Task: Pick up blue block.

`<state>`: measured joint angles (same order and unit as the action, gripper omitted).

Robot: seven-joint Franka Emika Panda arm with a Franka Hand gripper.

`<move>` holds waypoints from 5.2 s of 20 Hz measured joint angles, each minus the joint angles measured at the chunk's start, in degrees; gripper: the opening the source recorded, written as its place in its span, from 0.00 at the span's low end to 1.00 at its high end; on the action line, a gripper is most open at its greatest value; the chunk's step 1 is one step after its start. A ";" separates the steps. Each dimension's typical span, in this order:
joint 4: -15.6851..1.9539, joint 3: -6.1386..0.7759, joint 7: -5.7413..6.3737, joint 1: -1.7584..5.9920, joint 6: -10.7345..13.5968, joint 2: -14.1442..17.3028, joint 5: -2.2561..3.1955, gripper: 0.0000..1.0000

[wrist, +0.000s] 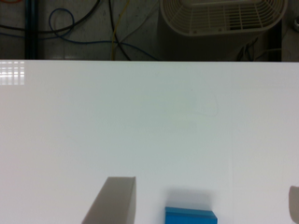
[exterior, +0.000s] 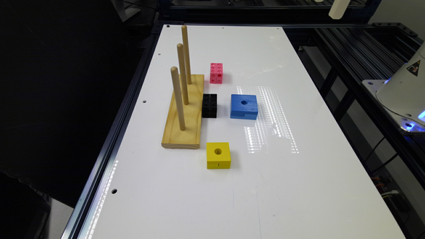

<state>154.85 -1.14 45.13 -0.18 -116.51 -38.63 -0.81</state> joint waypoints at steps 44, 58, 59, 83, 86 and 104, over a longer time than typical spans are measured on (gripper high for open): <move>-8.52 -0.55 0.16 -0.09 -10.60 18.01 0.00 1.00; -5.92 -0.59 0.17 -0.09 -18.26 24.16 0.00 1.00; -5.71 -0.59 0.17 -0.09 -19.37 24.99 0.00 1.00; -6.09 -1.49 1.04 -0.09 -28.51 33.96 0.00 1.00; -6.86 -1.65 1.15 -0.10 -28.66 34.16 0.00 1.00; -11.07 -1.85 1.25 -0.09 -32.73 42.44 0.00 1.00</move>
<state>143.78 -2.98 46.37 -0.27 -149.23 3.80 -0.81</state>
